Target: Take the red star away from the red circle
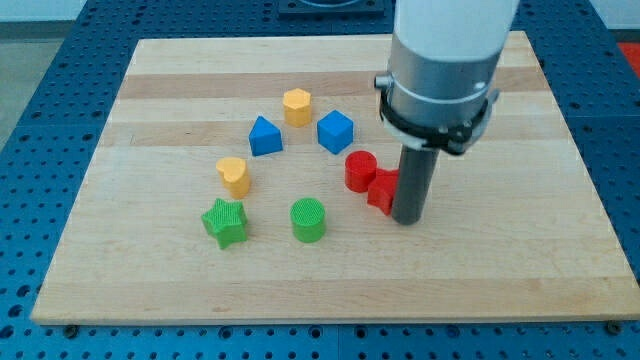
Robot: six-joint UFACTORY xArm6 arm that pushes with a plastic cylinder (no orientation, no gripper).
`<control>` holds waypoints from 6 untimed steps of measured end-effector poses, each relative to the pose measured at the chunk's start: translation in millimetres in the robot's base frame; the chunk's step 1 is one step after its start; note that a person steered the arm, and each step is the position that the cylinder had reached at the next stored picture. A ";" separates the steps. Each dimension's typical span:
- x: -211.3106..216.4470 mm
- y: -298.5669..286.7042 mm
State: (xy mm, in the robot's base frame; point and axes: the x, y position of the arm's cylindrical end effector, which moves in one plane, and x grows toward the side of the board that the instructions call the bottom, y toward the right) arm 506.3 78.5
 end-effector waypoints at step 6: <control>-27.9 -37.6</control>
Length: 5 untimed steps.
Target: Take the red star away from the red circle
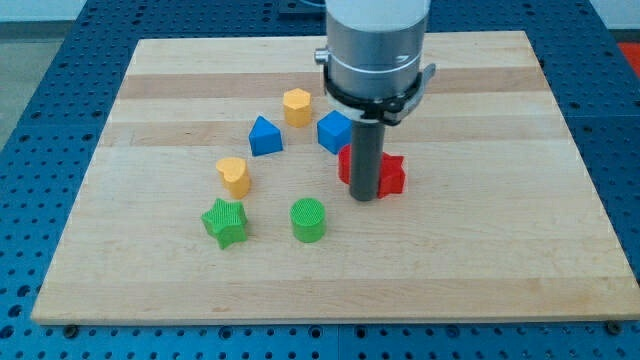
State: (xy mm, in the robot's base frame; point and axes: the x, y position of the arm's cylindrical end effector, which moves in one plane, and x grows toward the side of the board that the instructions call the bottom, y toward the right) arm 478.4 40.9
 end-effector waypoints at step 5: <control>-49.7 139.4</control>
